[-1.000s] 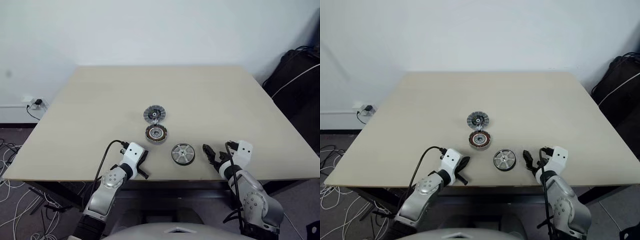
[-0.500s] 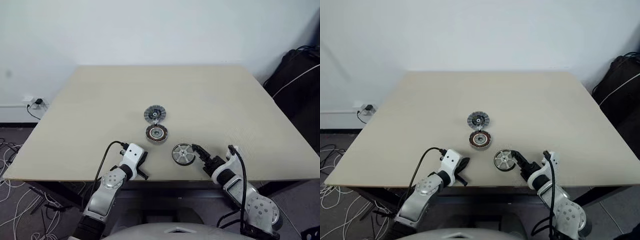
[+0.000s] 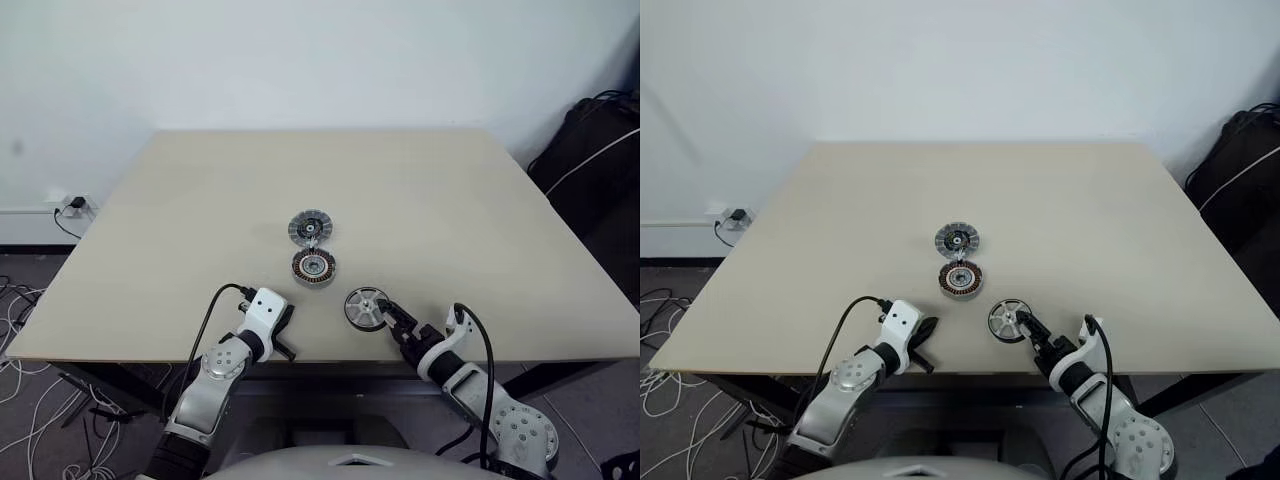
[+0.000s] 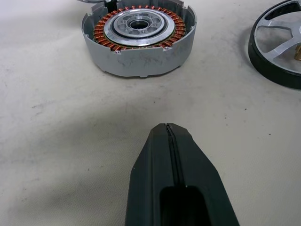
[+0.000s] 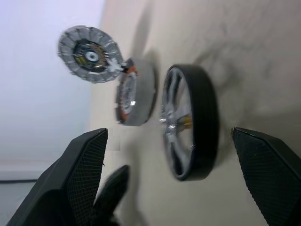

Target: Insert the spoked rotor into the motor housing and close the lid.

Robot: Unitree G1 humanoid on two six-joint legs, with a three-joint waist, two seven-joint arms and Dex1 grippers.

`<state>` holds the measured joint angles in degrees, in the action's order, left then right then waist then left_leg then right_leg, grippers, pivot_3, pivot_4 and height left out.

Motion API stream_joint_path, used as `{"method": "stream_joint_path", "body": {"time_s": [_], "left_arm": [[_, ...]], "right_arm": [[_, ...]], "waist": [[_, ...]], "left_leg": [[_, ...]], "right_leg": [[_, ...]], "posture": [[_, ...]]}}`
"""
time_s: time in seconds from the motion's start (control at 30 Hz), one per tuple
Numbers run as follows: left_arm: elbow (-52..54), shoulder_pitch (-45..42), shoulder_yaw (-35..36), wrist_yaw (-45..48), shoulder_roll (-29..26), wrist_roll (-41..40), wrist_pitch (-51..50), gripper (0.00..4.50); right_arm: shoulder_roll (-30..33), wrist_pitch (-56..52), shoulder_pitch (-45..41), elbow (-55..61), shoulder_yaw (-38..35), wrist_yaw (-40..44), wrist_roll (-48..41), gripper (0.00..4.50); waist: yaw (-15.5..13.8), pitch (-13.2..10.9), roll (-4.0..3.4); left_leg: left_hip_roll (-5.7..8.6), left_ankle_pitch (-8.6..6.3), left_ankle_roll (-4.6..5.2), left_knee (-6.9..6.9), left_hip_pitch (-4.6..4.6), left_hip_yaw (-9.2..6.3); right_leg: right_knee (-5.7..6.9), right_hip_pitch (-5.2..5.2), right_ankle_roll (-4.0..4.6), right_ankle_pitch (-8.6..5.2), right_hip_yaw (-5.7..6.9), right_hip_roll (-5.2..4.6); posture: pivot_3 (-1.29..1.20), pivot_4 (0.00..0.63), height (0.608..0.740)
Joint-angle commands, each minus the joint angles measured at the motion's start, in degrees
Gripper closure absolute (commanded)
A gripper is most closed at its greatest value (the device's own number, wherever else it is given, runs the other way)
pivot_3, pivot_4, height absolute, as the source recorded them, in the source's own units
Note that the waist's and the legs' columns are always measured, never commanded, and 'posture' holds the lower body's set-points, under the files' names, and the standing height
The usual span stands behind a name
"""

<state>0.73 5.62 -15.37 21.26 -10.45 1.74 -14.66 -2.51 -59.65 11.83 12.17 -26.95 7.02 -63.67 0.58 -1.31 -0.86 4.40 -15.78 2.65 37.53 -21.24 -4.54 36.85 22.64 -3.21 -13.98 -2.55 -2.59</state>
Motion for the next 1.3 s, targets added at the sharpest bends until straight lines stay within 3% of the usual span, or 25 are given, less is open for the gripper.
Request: {"method": "stream_joint_path", "body": {"time_s": [0.03, 0.37, 0.47, 0.77, 1.3], "left_arm": [[2.0, -0.5, 0.2, -0.1, 0.0, -0.1, 0.3, 4.50], [2.0, -0.6, 0.2, 0.1, -0.2, -0.1, 0.2, 4.50], [2.0, -0.6, 0.2, 0.1, -0.3, -0.1, 0.1, 4.50], [2.1, -0.6, 0.2, 0.2, -0.3, -0.2, -0.1, 4.50], [1.8, -0.7, 0.0, 0.2, -0.1, -0.2, 0.1, 4.50]], "right_arm": [[-0.1, -0.2, 0.1, -1.3, 0.4, -0.7, -2.7, 0.02], [-1.1, 3.1, -0.6, -4.5, 1.8, -0.8, -3.7, 0.02], [-1.1, 3.7, -0.5, -5.2, 2.5, -0.7, -3.6, 0.64], [0.1, 4.6, -0.1, -5.9, 3.3, -0.8, -3.9, 3.59], [1.8, 7.4, 0.4, -5.8, 5.8, -0.2, -1.9, 3.59]], "waist": [[0.0, 0.0, -0.02], [0.1, 0.0, -0.02], [0.1, 0.0, -0.04], [0.0, 0.0, -0.10], [0.0, 0.1, -0.10]], "left_leg": [[0.00, 0.00, 0.01, 0.00, 0.00, 0.00], [0.00, -0.01, 0.01, 0.01, -0.12, 0.01], [0.00, -0.01, 0.01, 0.01, -0.12, 0.01], [0.01, -0.02, 0.03, 0.01, -0.31, 0.01], [0.00, -0.01, 0.03, 0.05, -0.29, 0.01]], "right_leg": [[0.00, 0.00, 0.00, 0.00, 0.00, 0.00], [-0.01, 0.11, -0.02, 0.01, 0.00, -0.01], [-0.01, 0.11, -0.03, 0.01, -0.01, -0.01], [-0.01, 0.29, 0.02, 0.04, 0.00, -0.01], [0.00, 0.24, -0.01, 0.02, 0.01, -0.02]], "posture": [[0.00, 0.000, 0.740], [0.00, 0.000, 0.740], [0.00, 0.000, 0.740], [0.00, 0.000, 0.740], [0.00, 0.000, 0.740]]}}
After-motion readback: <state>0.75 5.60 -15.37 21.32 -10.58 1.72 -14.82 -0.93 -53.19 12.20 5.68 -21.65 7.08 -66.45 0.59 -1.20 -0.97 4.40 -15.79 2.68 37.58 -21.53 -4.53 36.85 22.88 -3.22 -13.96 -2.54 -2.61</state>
